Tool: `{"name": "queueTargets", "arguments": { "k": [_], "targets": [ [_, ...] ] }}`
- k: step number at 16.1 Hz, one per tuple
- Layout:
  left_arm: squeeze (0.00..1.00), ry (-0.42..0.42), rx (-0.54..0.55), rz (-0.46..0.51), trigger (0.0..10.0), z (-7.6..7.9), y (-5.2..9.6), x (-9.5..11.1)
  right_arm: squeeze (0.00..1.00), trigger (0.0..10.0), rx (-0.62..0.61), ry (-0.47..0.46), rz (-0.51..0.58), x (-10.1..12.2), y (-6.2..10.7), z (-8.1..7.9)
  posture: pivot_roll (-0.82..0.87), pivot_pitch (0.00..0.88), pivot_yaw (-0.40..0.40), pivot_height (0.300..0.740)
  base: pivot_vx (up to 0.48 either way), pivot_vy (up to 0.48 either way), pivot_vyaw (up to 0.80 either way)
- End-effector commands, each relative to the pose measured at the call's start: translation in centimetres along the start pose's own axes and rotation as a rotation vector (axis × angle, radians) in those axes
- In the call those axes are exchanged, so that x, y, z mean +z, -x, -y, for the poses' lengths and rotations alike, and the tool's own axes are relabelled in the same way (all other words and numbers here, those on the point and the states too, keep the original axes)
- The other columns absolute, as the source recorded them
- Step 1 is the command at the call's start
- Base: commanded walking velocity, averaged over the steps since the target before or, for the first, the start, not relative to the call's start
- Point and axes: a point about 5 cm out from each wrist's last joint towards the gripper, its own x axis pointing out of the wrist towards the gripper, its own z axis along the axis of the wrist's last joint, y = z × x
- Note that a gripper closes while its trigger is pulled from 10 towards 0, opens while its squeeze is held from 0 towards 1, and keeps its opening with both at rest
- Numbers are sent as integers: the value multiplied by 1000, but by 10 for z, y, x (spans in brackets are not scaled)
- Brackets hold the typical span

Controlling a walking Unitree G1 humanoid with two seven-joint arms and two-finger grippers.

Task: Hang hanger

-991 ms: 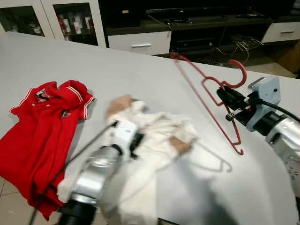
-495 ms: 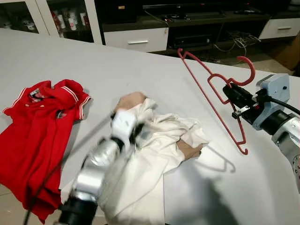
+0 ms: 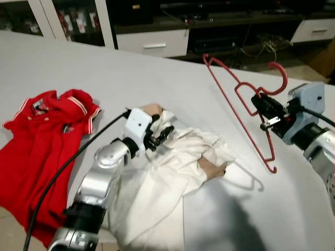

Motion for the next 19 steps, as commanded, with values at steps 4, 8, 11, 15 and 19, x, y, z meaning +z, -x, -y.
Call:
{"name": "queueTargets", "arguments": {
  "k": [4, 8, 11, 15, 19],
  "targets": [
    [278, 48, -82, -68, 10000, 14, -34, -6, 0, 10000, -11, -2, 25, 6, 3, -2, -19, 116, 2, 740, 0, 0, 0],
    [0, 19, -77, -299, 10000, 13, -39, -34, 0, 10000, -26, -11, 28, 5, 7, -5, -28, 119, 28, 740, 0, 0, 0],
    [0, 19, -3, -353, 10000, 4, -37, -42, 0, 10000, -40, -20, 26, 3, 9, -5, -27, 118, 35, 740, 0, 0, 0],
    [0, 22, -20, -429, 10000, 7, -35, -54, 0, 10000, -37, -22, 29, 4, 5, -7, -11, 115, 33, 740, 0, 0, 0],
    [0, 110, -24, -415, 0, 9, -30, -61, 0, 10000, -35, -19, 25, 3, 5, -7, -6, 113, 29, 740, 0, 0, 0]
  ]
}}
